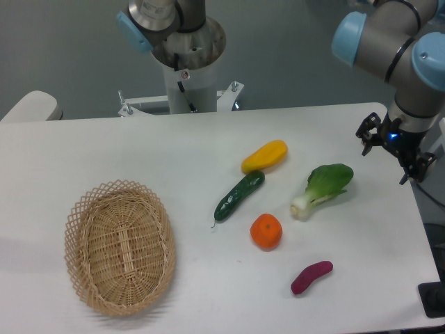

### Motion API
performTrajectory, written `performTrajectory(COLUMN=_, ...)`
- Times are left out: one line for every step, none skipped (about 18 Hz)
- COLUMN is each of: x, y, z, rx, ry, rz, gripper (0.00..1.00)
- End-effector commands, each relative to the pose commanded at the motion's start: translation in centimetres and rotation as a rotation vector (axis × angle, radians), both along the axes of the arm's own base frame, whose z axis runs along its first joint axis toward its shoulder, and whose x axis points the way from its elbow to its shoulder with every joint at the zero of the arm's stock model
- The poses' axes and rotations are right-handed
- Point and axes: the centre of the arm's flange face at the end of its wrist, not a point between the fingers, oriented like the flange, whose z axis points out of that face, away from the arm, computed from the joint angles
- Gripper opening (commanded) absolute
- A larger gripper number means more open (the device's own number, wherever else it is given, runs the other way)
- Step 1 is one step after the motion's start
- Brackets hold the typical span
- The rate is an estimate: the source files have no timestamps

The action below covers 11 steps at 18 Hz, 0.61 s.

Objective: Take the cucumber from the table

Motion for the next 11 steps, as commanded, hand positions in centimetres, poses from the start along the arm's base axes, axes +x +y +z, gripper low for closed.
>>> performTrajectory(x=0.1, y=0.1, z=-0.1, rx=-0.001, ry=-0.001, rz=-0.003, gripper=1.00)
performTrajectory(x=0.2, y=0.1, z=-0.3, rx=0.002, ry=-0.007, rz=-0.003, gripper=1.00)
performTrajectory(x=0.2, y=0.0, z=-0.3, rx=0.003, ry=-0.007, rz=0.000, gripper=1.00)
performTrajectory(x=0.2, y=0.1, z=-0.2, rx=0.003, ry=-0.006, rz=-0.002, gripper=1.00)
performTrajectory(x=0.3, y=0.2, z=-0.3, rx=0.003, ry=-0.006, rz=-0.003, gripper=1.00)
performTrajectory(x=0.4, y=0.3, z=-0.5, rx=0.002, ry=-0.009, rz=-0.007, gripper=1.00)
performTrajectory(x=0.5, y=0.3, z=-0.6, rx=0.001, ry=-0.012, rz=-0.007, gripper=1.00)
performTrajectory(x=0.6, y=0.4, z=-0.8, rx=0.000, ry=-0.016, rz=-0.005, gripper=1.00)
performTrajectory(x=0.8, y=0.4, z=-1.1, rx=-0.001, ry=-0.019, rz=-0.002, gripper=1.00)
performTrajectory(x=1.2, y=0.4, z=-1.5, rx=-0.003, ry=-0.028, rz=0.004, gripper=1.00)
performTrajectory(x=1.8, y=0.4, z=-2.2, rx=-0.006, ry=-0.042, rz=0.004, gripper=1.00)
